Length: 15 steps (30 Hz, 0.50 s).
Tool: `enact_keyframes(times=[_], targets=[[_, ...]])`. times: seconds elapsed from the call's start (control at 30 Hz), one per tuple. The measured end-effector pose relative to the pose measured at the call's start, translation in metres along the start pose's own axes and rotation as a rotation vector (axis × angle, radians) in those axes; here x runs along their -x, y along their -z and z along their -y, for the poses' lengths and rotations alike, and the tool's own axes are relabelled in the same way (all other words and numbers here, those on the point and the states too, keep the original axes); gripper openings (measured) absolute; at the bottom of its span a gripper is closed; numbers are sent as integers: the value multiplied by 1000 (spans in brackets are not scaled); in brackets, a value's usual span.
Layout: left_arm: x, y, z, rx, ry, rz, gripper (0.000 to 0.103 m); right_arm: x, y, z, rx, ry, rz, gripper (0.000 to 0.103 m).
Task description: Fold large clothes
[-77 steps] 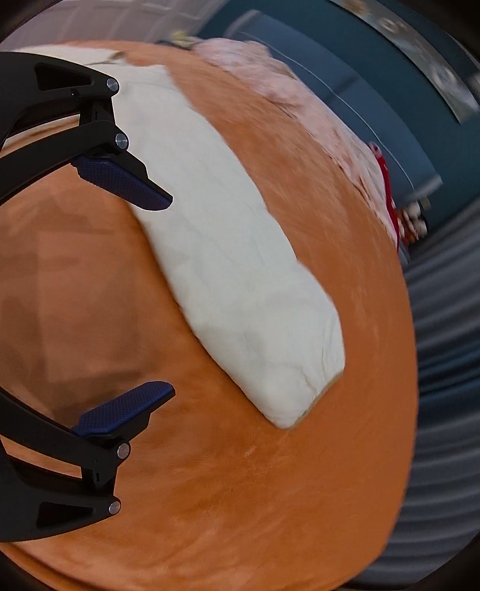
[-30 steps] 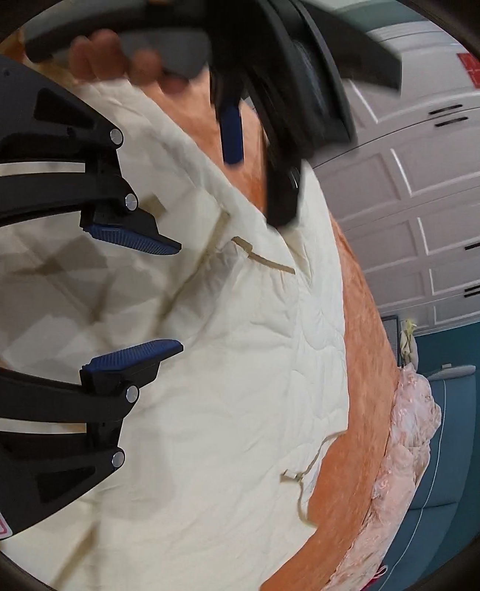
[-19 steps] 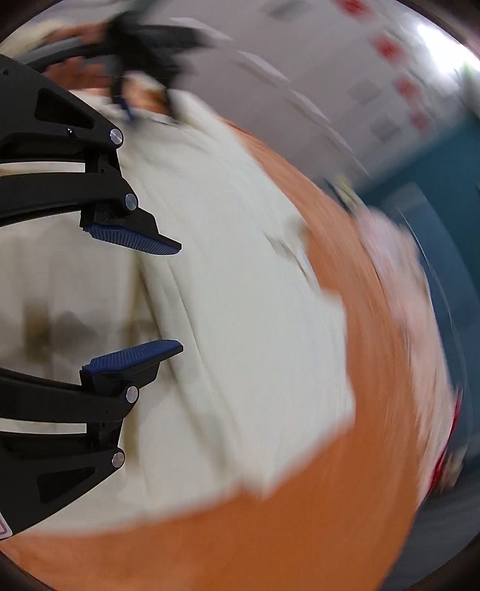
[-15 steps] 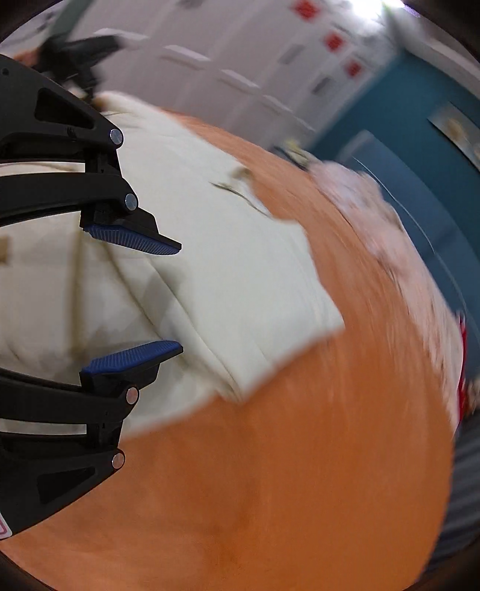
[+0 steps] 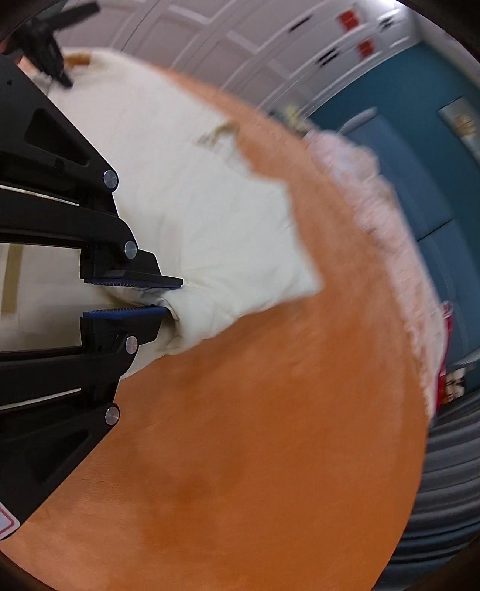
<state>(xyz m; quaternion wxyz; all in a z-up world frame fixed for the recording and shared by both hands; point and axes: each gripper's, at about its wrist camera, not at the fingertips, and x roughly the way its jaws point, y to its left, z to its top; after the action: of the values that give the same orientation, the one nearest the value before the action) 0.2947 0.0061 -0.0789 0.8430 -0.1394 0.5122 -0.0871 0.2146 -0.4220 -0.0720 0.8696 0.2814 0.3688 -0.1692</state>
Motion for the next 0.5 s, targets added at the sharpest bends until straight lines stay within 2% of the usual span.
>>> enact_keyframes(times=[0.13, 0.23, 0.3, 0.37, 0.43, 0.5], targets=[[-6, 9, 4, -75, -35, 65, 13, -13, 10, 0, 40, 53, -18, 8], [-8, 18, 11, -139, -82, 130, 13, -2, 12, -5, 61, 91, 1, 12], [-8, 21, 13, -157, -95, 151, 13, 22, 19, -10, 65, 147, 60, 17], [-7, 22, 11, -156, -88, 161, 13, 60, 33, -29, 95, 216, 168, 21], [-6, 23, 9, -155, -82, 174, 13, 76, 39, -52, 133, 148, 198, 21], [-6, 24, 10, -160, -87, 181, 13, 71, 48, -92, 233, 57, 131, 21]])
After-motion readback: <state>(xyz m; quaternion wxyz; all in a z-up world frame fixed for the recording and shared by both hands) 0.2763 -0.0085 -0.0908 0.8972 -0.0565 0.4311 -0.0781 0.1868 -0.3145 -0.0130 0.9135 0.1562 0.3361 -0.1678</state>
